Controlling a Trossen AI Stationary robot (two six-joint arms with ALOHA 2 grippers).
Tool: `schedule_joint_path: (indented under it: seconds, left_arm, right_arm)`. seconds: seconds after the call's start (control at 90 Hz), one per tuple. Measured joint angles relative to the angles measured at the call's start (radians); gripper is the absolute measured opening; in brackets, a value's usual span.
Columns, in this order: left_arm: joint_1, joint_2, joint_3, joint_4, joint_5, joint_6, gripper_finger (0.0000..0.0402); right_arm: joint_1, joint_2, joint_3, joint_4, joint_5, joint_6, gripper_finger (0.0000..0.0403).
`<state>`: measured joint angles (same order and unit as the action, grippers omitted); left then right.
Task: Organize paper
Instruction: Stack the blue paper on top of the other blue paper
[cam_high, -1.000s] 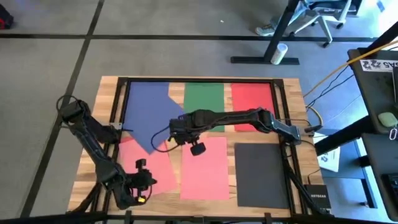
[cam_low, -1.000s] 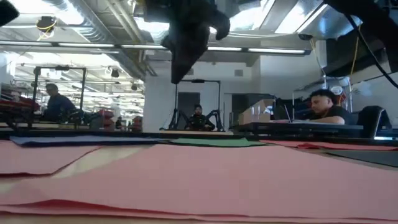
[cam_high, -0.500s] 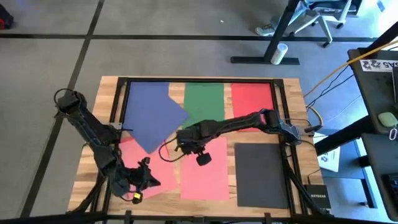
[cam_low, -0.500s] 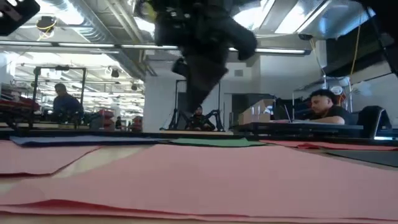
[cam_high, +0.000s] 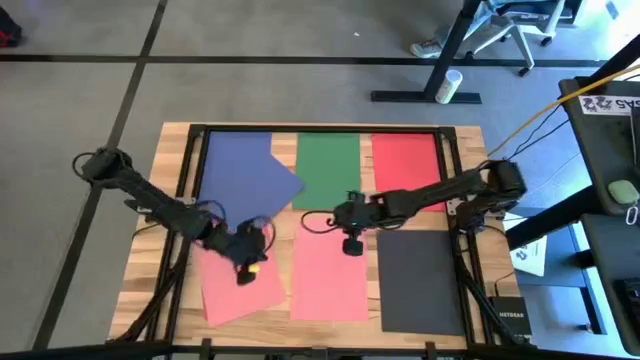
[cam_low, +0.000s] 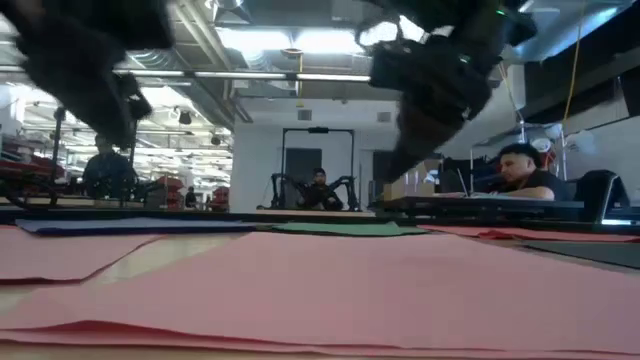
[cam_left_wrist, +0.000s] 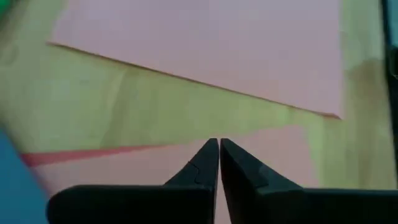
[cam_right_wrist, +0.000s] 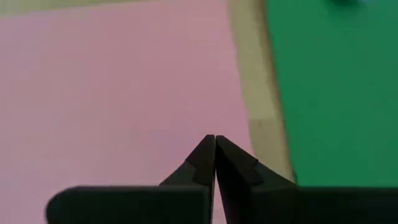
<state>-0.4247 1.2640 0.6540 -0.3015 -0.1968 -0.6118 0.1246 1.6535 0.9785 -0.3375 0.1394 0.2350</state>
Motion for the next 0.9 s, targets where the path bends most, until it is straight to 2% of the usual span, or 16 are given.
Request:
schedule_joint_path:
  seconds: [0.189, 0.322, 0.578, 0.711, 0.9]
  left_arm:
    - [0.239, 0.000, 0.000, -0.066, 0.071, 0.104, 0.0000]
    - [0.410, 0.000, 0.032, -0.101, 0.119, 0.232, 0.0000]
    - [0.724, 0.029, 0.087, -0.094, 0.120, 0.405, 0.0000]
    - [0.827, 0.098, 0.087, -0.043, 0.181, 0.466, 0.0000]
    - [0.883, 0.221, 0.089, 0.077, 0.221, 0.496, 0.0000]
  right_arm:
    - [0.000, -0.010, -0.062, 0.035, 0.079, 0.097, 0.0000]
    - [-0.001, -0.010, -0.073, 0.082, 0.116, 0.127, 0.0000]
    - [-0.001, -0.009, -0.073, 0.190, 0.242, 0.131, 0.0000]
    - [-0.001, -0.009, -0.073, 0.224, 0.259, 0.125, 0.0000]
    - [-0.001, -0.009, -0.073, 0.229, 0.307, 0.121, 0.0000]
